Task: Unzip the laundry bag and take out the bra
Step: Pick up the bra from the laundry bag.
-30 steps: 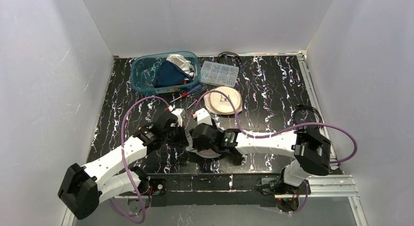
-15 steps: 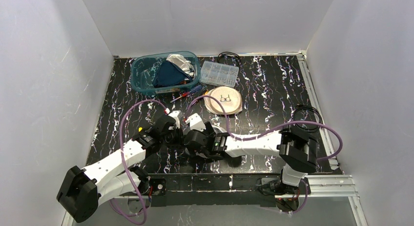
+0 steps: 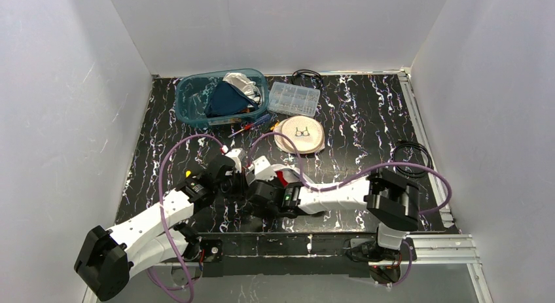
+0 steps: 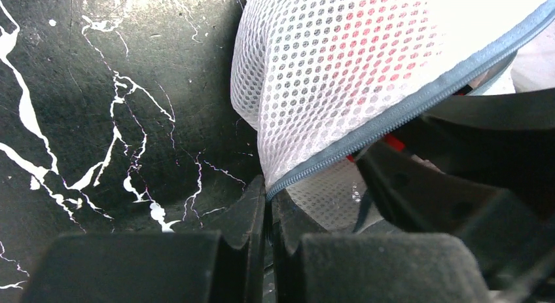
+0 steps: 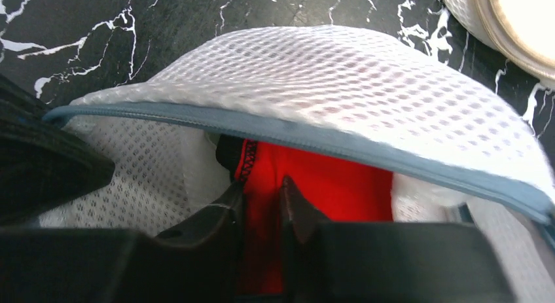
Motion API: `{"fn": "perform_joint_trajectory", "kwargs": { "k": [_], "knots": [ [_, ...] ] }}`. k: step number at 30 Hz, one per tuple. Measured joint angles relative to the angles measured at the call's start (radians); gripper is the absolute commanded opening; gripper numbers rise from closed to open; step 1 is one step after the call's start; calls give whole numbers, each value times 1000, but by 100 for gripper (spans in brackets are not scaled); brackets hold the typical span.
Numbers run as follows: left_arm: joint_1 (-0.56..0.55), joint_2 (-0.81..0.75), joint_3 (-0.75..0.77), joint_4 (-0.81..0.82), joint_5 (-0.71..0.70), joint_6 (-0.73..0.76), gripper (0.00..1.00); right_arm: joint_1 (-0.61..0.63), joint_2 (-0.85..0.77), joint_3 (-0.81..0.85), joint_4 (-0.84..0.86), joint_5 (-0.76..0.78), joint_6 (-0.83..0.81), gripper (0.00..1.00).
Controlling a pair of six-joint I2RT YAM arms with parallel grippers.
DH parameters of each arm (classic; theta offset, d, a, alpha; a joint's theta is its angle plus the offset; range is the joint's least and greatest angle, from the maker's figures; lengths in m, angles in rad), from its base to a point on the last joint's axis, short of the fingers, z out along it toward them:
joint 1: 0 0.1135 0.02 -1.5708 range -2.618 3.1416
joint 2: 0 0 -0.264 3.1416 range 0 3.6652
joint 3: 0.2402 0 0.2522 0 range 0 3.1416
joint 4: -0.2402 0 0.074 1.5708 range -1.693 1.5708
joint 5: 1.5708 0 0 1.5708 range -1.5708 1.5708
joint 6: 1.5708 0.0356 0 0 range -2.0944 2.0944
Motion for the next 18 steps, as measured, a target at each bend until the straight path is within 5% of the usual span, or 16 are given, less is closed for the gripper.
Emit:
{"fn": "perform_joint_trajectory", "kwargs": {
  "k": [6, 18],
  "knots": [
    [0, 0, 0, -2, -7, -1, 0, -2, -130, -71, 16, -42, 3, 1],
    [0, 0, 0, -18, -22, -12, 0, -29, -398, -229, 161, -272, -2, 1]
  ]
}}
